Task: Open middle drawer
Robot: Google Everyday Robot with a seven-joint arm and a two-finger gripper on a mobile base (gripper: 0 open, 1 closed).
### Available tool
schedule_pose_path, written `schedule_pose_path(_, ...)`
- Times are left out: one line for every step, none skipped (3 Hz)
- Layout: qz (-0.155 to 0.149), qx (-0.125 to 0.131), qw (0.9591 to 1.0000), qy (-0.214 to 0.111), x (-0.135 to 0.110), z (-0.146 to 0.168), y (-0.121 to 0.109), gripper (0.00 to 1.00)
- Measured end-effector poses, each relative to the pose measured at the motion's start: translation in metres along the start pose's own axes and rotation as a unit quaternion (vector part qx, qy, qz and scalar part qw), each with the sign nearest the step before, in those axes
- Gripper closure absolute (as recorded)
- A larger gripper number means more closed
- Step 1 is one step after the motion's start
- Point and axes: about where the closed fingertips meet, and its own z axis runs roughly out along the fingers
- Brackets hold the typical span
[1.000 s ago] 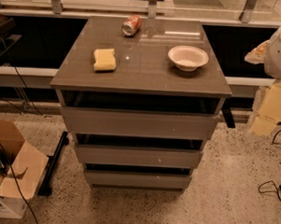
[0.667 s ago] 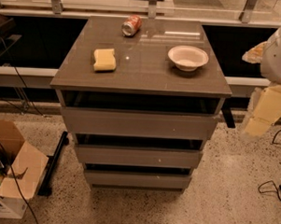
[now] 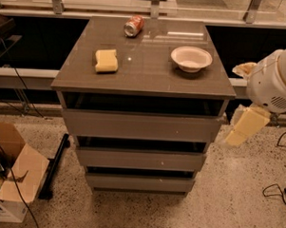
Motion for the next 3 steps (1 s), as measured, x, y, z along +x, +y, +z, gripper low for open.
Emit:
schedule_pose_path(0.015,-0.013,0.9990,-0.040,0.009,0.038,-0.002,0.00)
schedule_pose_path(0.047,-0.054,0.9947,-0.074,0.027,0.085,0.005,0.00)
schedule_pose_path(0.054,-0.065,0.9933,-0.079,0.030,0.097,0.007,0.00)
